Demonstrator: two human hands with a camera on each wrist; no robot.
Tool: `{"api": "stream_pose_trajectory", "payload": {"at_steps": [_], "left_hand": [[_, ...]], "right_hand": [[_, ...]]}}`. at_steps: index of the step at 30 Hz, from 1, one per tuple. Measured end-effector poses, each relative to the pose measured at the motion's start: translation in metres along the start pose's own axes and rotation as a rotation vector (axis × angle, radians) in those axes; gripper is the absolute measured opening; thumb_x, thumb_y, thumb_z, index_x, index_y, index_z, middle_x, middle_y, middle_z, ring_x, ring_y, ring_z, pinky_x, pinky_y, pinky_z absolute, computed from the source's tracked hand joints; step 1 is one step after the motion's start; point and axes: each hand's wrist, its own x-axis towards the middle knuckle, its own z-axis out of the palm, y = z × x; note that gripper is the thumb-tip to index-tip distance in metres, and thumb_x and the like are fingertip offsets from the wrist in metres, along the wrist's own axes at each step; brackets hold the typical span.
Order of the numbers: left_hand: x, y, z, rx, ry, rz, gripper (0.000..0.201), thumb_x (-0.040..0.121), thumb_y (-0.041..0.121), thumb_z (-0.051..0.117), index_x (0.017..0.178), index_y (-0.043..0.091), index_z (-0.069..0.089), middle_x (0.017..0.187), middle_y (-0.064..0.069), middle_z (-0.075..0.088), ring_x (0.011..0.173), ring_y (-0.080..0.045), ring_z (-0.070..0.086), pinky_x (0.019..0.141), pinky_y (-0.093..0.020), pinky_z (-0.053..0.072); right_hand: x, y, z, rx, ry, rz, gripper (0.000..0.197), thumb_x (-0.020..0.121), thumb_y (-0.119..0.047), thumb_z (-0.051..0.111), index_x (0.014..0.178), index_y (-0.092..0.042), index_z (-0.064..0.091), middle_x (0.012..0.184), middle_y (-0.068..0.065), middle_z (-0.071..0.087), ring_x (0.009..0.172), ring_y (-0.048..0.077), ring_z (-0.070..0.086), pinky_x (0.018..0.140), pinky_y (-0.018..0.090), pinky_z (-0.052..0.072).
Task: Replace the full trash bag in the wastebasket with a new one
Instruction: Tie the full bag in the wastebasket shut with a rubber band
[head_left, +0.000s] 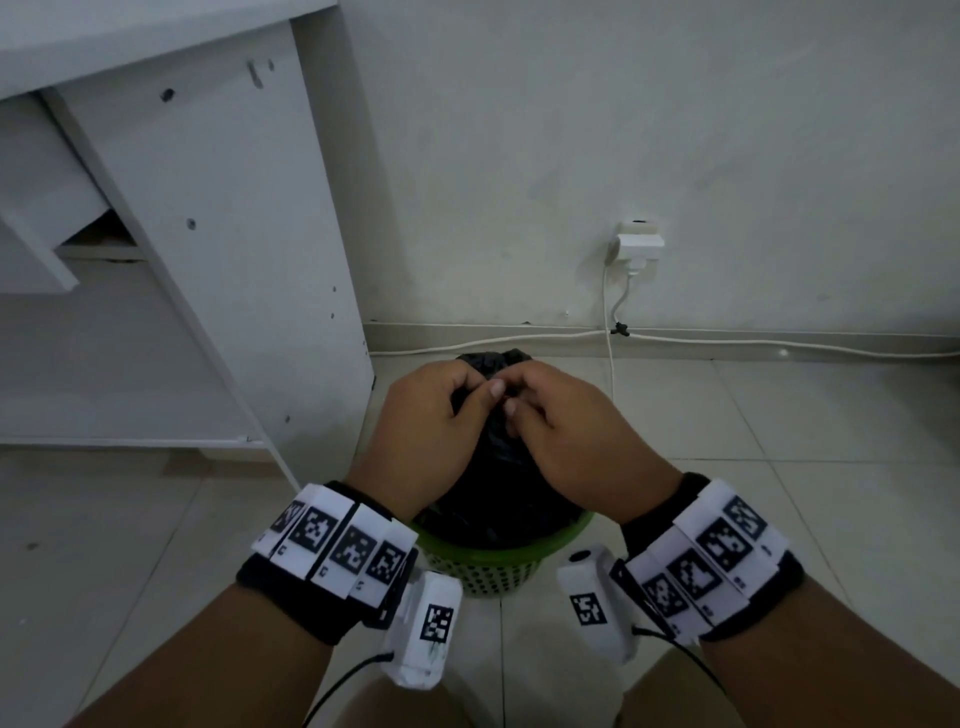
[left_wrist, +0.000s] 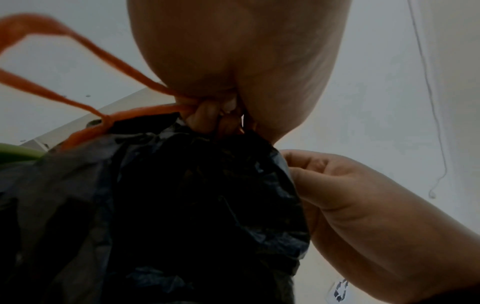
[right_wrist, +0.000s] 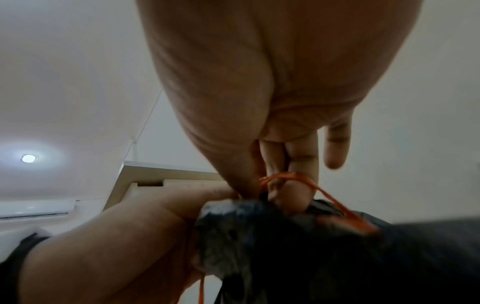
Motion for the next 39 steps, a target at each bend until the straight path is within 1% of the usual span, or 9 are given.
{"api": "stream_pose_trajectory", "payload": {"at_steps": [2, 4, 8, 12, 19, 24, 31, 36, 39], "left_hand": [[0.0, -0.003, 0.001, 0.017, 0.015, 0.014, 0.023, 0.096, 0.033, 0.062, 0.08, 0.018, 0.069, 0.073, 0.008, 0.064, 0.07, -0.004, 0.058, 0.059, -0.013, 0.039], [0.001, -0.005, 0.001, 0.067, 0.019, 0.06, 0.025, 0.096, 0.036, 0.06, 0.08, 0.017, 0.068, 0.075, 0.006, 0.062, 0.07, -0.005, 0.055, 0.061, -0.01, 0.037], [0.002, -0.008, -0.004, 0.164, -0.032, 0.179, 0.04, 0.093, 0.052, 0.042, 0.072, 0.022, 0.059, 0.069, 0.008, 0.054, 0.063, -0.007, 0.047, 0.059, -0.017, 0.034], [0.008, -0.023, -0.018, 0.186, -0.069, 0.111, 0.05, 0.086, 0.067, 0.045, 0.06, 0.026, 0.054, 0.056, 0.007, 0.054, 0.055, -0.008, 0.055, 0.053, -0.031, 0.044], [0.01, -0.063, -0.036, 0.135, -0.282, 0.156, 0.05, 0.079, 0.067, 0.057, 0.052, 0.026, 0.049, 0.047, 0.006, 0.051, 0.045, -0.006, 0.048, 0.047, -0.018, 0.034], [0.007, -0.074, -0.034, 0.22, -0.304, 0.204, 0.046, 0.084, 0.064, 0.052, 0.053, 0.032, 0.04, 0.049, 0.008, 0.047, 0.048, -0.01, 0.048, 0.049, -0.022, 0.036], [0.003, -0.069, -0.038, 0.154, -0.257, 0.158, 0.022, 0.093, 0.041, 0.046, 0.081, 0.027, 0.059, 0.081, 0.008, 0.053, 0.077, -0.01, 0.051, 0.068, -0.031, 0.038], [-0.003, -0.053, -0.045, 0.492, 0.014, 0.348, 0.029, 0.09, 0.04, 0.052, 0.087, 0.025, 0.076, 0.083, 0.002, 0.054, 0.08, -0.023, 0.05, 0.069, -0.032, 0.03], [-0.011, -0.043, -0.039, 0.491, 0.007, 0.384, 0.033, 0.096, 0.033, 0.048, 0.087, 0.017, 0.075, 0.07, -0.001, 0.05, 0.059, -0.024, 0.051, 0.053, -0.027, 0.032]], "right_hand": [[0.001, 0.001, 0.005, 0.165, 0.019, 0.079, 0.02, 0.1, -0.017, 0.048, 0.114, -0.018, 0.063, 0.084, -0.013, 0.064, 0.078, -0.001, 0.059, 0.072, 0.019, 0.047], [0.002, -0.001, 0.008, 0.266, 0.083, 0.136, 0.018, 0.1, -0.023, 0.049, 0.108, -0.02, 0.065, 0.09, -0.008, 0.07, 0.085, 0.005, 0.065, 0.079, 0.031, 0.054], [0.003, -0.001, 0.003, -0.013, 0.193, 0.027, 0.041, 0.097, -0.047, 0.05, 0.071, -0.017, 0.06, 0.062, -0.003, 0.058, 0.062, 0.009, 0.057, 0.06, 0.029, 0.044], [0.003, 0.015, -0.011, -0.158, 0.088, -0.013, 0.056, 0.093, -0.05, 0.056, 0.052, -0.018, 0.036, 0.047, -0.003, 0.035, 0.047, 0.012, 0.039, 0.049, 0.02, 0.029], [-0.014, 0.058, -0.013, 0.013, -0.13, 0.078, 0.05, 0.094, -0.036, 0.061, 0.054, -0.016, 0.039, 0.051, -0.005, 0.034, 0.047, 0.006, 0.033, 0.048, 0.021, 0.025], [-0.014, 0.069, -0.015, 0.014, -0.178, 0.095, 0.052, 0.095, -0.032, 0.063, 0.052, -0.02, 0.036, 0.049, -0.009, 0.031, 0.044, 0.005, 0.032, 0.046, 0.017, 0.024], [-0.018, 0.074, -0.022, 0.174, -0.179, 0.161, 0.032, 0.104, -0.017, 0.042, 0.074, -0.02, 0.052, 0.07, -0.01, 0.05, 0.066, 0.005, 0.046, 0.066, 0.027, 0.036], [-0.012, 0.077, -0.026, -0.5, 0.201, -0.078, 0.025, 0.092, -0.04, 0.048, 0.088, -0.03, 0.071, 0.082, -0.006, 0.05, 0.082, 0.02, 0.052, 0.069, 0.035, 0.037], [-0.005, 0.059, -0.025, -0.468, 0.373, 0.008, 0.018, 0.095, -0.025, 0.058, 0.093, -0.02, 0.075, 0.077, -0.001, 0.06, 0.075, 0.025, 0.06, 0.066, 0.028, 0.038]]}}
